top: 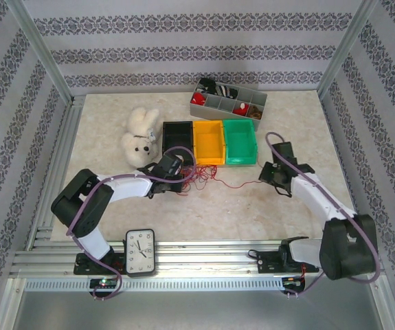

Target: Untangle the cables

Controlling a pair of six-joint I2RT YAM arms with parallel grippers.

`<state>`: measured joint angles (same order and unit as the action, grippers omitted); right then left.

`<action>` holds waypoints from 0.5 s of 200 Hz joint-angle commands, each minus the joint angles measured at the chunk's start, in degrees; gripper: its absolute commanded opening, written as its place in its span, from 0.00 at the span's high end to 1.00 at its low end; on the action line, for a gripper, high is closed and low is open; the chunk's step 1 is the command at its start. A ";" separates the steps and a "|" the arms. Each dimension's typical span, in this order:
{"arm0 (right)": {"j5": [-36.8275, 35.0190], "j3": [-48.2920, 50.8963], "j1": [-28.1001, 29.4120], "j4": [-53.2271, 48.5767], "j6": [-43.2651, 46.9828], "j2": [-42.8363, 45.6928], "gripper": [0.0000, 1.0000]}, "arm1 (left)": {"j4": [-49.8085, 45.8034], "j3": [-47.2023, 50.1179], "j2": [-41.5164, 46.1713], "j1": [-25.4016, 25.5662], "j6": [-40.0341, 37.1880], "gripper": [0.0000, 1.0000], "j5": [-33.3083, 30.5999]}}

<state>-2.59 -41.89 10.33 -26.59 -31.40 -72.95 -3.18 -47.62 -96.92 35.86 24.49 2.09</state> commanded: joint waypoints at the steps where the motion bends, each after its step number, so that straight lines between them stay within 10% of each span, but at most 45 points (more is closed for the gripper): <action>1: 0.89 -3.55 3.05 1.30 2.14 -2.04 1.00 | -2.82 0.32 -1.48 0.71 -2.91 1.00 3.72; 50: 5.16 -7.37 -1.51 1.67 1.48 2.46 1.00 | -11.83 0.05 -1.54 0.71 -1.39 1.00 -9.20; 100: 2.59 -10.57 -19.48 -2.54 0.37 12.51 1.00 | -26.28 0.41 -1.54 -2.39 14.06 1.00 -26.61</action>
<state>2.24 -50.22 -2.76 -26.04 -30.74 -64.10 -14.04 -50.13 -97.14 36.16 29.76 -13.91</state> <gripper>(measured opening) 0.061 0.058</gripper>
